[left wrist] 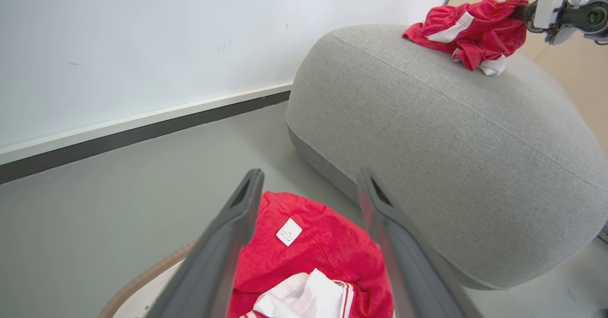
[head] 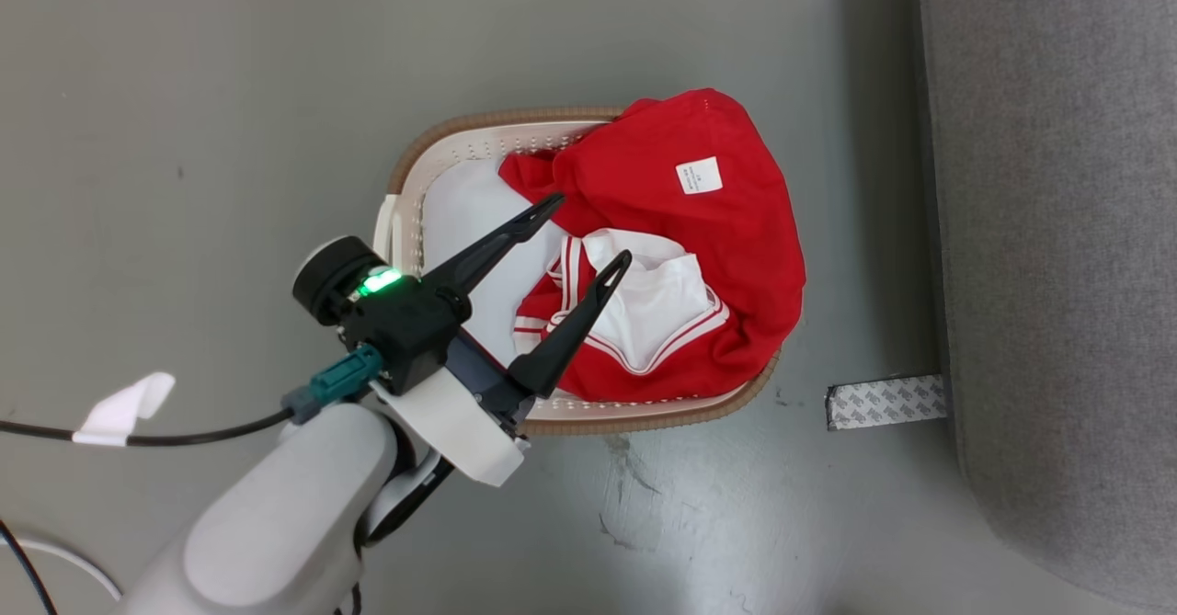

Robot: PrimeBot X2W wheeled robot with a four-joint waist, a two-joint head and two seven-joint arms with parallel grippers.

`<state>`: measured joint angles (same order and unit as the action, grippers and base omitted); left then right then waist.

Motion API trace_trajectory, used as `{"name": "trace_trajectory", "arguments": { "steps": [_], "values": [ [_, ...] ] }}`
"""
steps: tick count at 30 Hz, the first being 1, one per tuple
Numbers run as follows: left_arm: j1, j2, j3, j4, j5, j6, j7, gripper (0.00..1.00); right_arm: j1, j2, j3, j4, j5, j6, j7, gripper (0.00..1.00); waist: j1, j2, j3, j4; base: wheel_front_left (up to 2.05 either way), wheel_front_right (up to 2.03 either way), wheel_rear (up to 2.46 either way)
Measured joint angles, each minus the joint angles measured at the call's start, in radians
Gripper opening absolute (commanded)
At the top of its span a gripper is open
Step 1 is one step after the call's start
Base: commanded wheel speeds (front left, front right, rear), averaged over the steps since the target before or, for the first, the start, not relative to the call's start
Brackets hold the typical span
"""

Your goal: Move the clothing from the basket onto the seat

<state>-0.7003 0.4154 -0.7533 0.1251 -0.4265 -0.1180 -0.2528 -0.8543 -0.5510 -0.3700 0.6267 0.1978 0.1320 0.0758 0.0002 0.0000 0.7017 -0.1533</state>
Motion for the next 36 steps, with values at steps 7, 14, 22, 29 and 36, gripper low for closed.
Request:
{"name": "trace_trajectory", "arguments": {
  "steps": [7,14,22,29,36],
  "values": [
    [0.004,-0.001,0.006,0.007,-0.005,0.001,-0.004,1.0,0.016,0.031,0.009,0.036,0.007,0.0,0.198,1.0,-0.0001,0.0,-0.031,-0.005,0.0,0.0,0.0],
    [0.04,-0.032,0.006,0.049,-0.016,0.002,-0.009,1.0,0.024,0.006,0.086,0.029,0.031,0.0,0.336,1.0,-0.0001,0.0,-0.113,-0.011,0.0,0.0,0.0],
    [0.128,-0.098,0.053,0.092,-0.037,0.005,-0.01,1.0,0.15,-0.077,0.229,-0.069,0.139,0.0,0.523,1.0,-0.0003,0.0,-0.284,-0.011,0.0,0.0,0.0],
    [0.232,-0.143,0.154,0.096,-0.046,0.024,-0.011,1.0,0.285,-0.141,0.323,-0.276,0.296,0.0,0.464,1.0,-0.0005,0.0,-0.456,0.003,0.0,0.0,0.0],
    [0.332,-0.169,0.318,0.069,-0.06,0.057,-0.011,1.0,0.417,-0.138,0.355,-0.479,0.405,0.0,0.296,1.0,-0.0006,0.0,-0.599,0.039,0.0,0.0,0.0]
  ]
}}
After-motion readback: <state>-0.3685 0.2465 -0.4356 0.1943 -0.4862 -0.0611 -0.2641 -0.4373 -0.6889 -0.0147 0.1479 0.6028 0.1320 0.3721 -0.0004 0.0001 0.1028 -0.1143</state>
